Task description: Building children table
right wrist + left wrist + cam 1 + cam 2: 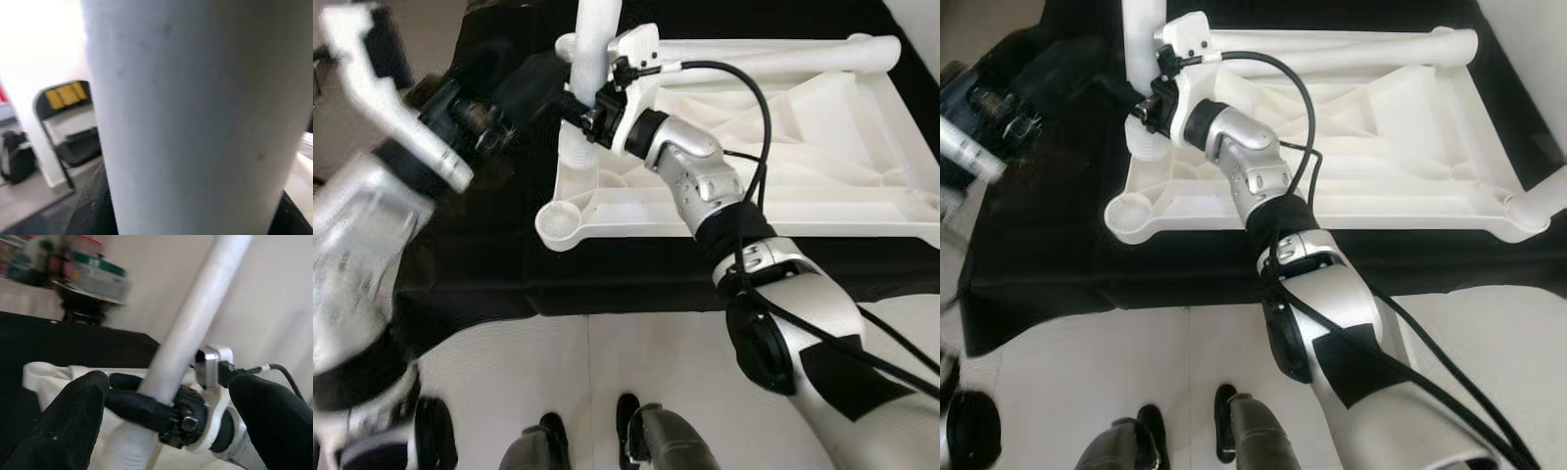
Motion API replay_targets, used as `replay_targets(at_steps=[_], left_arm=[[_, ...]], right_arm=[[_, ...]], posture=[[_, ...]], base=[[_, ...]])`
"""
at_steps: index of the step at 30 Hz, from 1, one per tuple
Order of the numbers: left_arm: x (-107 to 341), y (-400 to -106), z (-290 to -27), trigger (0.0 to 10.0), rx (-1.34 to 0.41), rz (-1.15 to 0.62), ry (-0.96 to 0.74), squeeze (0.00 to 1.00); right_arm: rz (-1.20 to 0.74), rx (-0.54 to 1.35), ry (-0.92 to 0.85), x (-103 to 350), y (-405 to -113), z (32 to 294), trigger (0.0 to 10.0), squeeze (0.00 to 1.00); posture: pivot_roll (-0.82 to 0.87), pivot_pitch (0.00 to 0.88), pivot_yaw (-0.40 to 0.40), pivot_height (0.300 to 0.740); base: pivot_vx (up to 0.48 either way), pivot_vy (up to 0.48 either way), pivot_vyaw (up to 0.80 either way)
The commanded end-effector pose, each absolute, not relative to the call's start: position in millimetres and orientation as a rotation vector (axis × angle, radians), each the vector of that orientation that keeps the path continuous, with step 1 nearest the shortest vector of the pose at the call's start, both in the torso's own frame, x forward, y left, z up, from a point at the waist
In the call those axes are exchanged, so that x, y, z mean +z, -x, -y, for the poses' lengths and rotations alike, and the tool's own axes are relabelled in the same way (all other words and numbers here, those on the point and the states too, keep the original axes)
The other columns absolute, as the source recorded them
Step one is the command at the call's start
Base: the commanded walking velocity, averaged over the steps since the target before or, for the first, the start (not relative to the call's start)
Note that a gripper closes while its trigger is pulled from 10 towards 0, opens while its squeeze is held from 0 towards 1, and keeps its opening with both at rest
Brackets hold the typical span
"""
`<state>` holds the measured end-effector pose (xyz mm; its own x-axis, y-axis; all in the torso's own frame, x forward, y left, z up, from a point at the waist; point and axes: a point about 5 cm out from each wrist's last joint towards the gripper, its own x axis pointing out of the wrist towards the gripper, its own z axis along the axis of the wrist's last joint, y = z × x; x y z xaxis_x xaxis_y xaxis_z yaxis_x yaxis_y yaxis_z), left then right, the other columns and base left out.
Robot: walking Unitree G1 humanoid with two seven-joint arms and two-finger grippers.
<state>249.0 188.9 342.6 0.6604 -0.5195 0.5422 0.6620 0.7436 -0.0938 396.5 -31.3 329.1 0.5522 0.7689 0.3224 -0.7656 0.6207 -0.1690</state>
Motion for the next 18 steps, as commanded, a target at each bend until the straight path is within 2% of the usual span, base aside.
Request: replay_targets(at_steps=[1,3,5,8,9,12,14,18], left_arm=[[344,-239,-188,10.0,-0.702,0.535,0.281,0.00],[312,-227,-179,10.0,-0.726,0.409,0.229,0.00],[312,-227,-179,10.0,-0.726,0.409,0.229,0.00],[270,-213,-164,10.0,-0.746,0.224,0.182,0.00],[249,-205,-155,10.0,-0.745,0.141,0.198,0.00],[231,-195,-145,10.0,-0.736,0.061,0.207,0.00],[204,-176,-131,10.0,-0.713,-0.070,0.213,0.00],[196,-170,-127,10.0,-0.708,-0.110,0.205,0.00]], right_arm=[[0.406,0.908,0.024,333,-395,25,0.0,0.00],[0.439,1.017,-0.025,337,-389,24,0.0,0.00],[0.439,1.017,-0.025,337,-389,24,0.0,0.00],[0.481,1.172,-0.006,333,-379,18,0.0,0.00],[0.481,1.230,0.037,325,-373,14,10.0,0.00],[0.474,1.279,0.049,317,-368,8,10.0,0.00],[0.461,1.394,0.024,302,-355,-3,10.0,0.00],[0.457,1.436,0.006,297,-350,-7,10.0,0.00]], posture=[[-0.19,0.271,-0.110,0.740],[-0.18,0.277,-0.114,0.740],[-0.18,0.277,-0.114,0.740],[-0.18,0.275,-0.113,0.740],[-0.17,0.272,-0.112,0.740],[-0.17,0.271,-0.109,0.740],[-0.15,0.275,-0.113,0.740],[-0.15,0.276,-0.114,0.740]], base=[[0.000,0.000,0.00],[0.000,0.000,0.00],[0.000,0.000,0.00],[0.000,0.000,0.00],[0.000,0.000,0.00],[0.000,0.000,0.00],[0.000,0.000,0.00],[0.000,0.000,0.00]])
